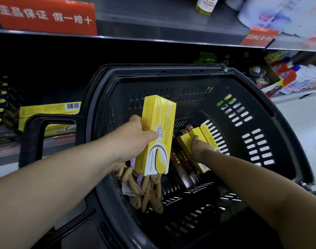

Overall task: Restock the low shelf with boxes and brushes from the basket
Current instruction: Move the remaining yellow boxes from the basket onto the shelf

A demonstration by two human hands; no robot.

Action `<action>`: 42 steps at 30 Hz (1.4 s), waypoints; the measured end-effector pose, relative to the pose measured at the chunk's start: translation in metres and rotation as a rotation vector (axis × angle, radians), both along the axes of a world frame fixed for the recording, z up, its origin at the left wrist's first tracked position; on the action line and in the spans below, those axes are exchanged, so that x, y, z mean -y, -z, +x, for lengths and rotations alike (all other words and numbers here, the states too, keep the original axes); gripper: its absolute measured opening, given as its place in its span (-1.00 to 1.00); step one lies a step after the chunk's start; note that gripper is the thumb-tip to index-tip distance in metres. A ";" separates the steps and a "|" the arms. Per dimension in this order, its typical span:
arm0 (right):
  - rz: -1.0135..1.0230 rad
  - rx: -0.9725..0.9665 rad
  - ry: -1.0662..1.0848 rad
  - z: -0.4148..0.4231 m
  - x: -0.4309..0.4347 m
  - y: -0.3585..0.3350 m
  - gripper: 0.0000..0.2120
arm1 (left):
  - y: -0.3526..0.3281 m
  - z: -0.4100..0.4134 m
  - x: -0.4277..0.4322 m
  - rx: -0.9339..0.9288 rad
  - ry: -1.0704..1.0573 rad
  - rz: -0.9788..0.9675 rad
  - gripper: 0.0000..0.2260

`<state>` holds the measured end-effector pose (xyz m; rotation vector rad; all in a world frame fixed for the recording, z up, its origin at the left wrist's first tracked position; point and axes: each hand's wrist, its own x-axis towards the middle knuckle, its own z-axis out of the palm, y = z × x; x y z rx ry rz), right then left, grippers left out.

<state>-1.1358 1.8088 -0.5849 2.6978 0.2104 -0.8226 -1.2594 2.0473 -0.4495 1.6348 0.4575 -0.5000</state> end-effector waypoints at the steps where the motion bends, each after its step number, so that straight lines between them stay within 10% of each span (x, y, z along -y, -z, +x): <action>1: -0.002 -0.013 0.010 0.002 0.000 -0.006 -0.30 | -0.001 0.000 0.000 0.000 0.001 -0.004 -0.74; 4: 0.204 -0.041 0.183 0.017 -0.004 -0.046 -0.48 | -0.003 0.000 -0.001 0.000 -0.023 -0.037 -0.73; 8: 1.052 -0.366 0.663 0.021 -0.005 -0.128 -0.63 | -0.006 0.000 -0.002 0.018 -0.106 -0.114 -0.70; 12: 1.452 -0.646 0.625 -0.002 -0.016 -0.191 -0.73 | -0.014 -0.002 -0.001 0.012 -0.231 -0.360 -0.71; 27: 1.364 -0.337 0.254 -0.088 -0.146 -0.228 -0.71 | -0.047 -0.056 -0.071 0.170 -0.394 -0.506 -0.27; 42: 1.164 -0.731 0.389 -0.090 -0.320 -0.208 -0.76 | -0.030 -0.118 -0.204 0.006 -0.746 -0.257 -0.71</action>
